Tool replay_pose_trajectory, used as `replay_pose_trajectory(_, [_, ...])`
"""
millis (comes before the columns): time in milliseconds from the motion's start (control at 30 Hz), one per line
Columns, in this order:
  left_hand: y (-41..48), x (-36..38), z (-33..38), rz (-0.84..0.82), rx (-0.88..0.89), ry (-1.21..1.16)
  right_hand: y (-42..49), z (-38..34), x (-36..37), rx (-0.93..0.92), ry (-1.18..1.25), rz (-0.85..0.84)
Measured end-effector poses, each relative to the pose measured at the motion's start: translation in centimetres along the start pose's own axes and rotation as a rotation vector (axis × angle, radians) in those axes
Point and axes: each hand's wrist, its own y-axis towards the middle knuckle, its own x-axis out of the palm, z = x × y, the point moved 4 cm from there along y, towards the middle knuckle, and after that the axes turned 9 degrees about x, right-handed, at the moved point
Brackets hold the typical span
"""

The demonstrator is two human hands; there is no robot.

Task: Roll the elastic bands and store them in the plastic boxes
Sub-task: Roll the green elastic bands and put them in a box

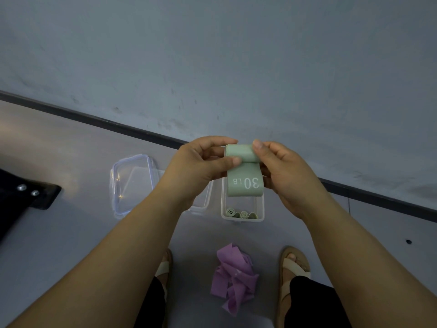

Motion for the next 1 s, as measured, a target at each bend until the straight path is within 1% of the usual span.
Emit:
replay_pose_trajectory(233, [0.1,0.1,-0.2,0.016,-0.008,-0.029,0.0,-0.2,0.2,0.011,0.101,-0.042])
replay_pose_trajectory(367, [0.0,0.4,-0.8,0.019,-0.114,-0.114,0.0,-0.4,0.2,-0.017,0.199,-0.057])
replay_pose_trajectory(467, [-0.1,0.6,-1.3,0.029,-0.176,-0.139,-0.2,-0.4,0.4,-0.066,0.176,-0.068])
replay_pose_trajectory(633, [0.1,-0.1,-1.3,0.019,-0.183,-0.175,-0.7,-0.8,0.9,-0.207,-0.005,-0.048])
replay_pose_trajectory(767, [0.2,-0.9,-0.7,-0.036,-0.195,-0.11,-1.2,-1.4,0.5,-0.252,-0.292,-0.058])
replay_pose_trajectory(867, [0.1,-1.3,-0.5,-0.098,-0.26,-0.049,-2.1,-1.7,0.5,-0.239,-0.514,-0.154])
replay_pose_trajectory(933, [-0.2,-1.2,-0.4,-0.175,-0.305,-0.021,-2.4,-1.8,0.9,-0.261,-0.593,-0.232])
replay_pose_trajectory(1000, [-0.4,-0.8,-0.4,-0.24,-0.341,-0.004,-2.5,-1.6,1.3,-0.3,-0.666,-0.275])
